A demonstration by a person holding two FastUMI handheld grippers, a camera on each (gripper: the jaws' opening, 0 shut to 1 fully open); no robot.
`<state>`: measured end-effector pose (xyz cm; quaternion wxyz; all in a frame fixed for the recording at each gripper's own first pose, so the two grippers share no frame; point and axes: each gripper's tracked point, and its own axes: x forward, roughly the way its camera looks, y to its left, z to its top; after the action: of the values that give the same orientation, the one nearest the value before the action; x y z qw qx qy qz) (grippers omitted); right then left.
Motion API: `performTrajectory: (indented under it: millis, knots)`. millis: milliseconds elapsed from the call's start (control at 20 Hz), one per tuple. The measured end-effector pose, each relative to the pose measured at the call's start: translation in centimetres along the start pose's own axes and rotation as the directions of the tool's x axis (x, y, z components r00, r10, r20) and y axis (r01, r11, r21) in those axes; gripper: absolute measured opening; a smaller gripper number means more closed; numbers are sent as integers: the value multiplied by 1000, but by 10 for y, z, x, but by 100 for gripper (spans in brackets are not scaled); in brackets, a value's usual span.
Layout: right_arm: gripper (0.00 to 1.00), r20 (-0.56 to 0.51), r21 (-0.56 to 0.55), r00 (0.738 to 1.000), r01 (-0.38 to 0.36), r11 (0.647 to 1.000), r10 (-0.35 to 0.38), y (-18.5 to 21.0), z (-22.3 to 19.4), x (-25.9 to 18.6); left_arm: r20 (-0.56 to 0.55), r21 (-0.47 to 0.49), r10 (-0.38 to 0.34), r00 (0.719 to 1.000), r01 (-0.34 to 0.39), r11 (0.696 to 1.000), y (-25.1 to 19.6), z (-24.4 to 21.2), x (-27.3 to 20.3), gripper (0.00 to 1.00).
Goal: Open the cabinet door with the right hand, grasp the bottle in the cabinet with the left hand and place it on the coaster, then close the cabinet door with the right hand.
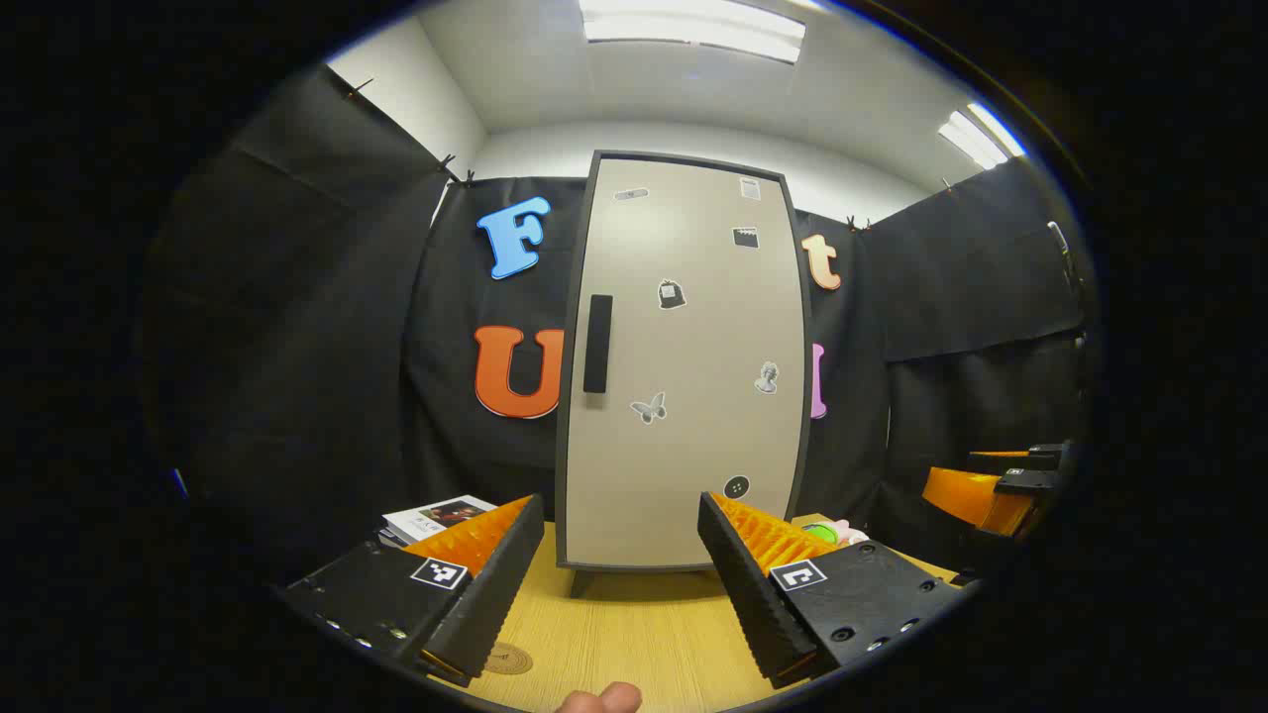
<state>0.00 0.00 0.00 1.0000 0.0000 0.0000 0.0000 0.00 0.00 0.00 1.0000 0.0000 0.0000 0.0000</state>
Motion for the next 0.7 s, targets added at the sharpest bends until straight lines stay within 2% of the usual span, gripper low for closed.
performTrajectory:
  millis: [700]
  knots:
    - [99, 15, 8, 1000, 14, 1000, -15, -4, 1, -8, 22, 12, -5, 1000, 4, 1000, -3, 9, -5, 95]
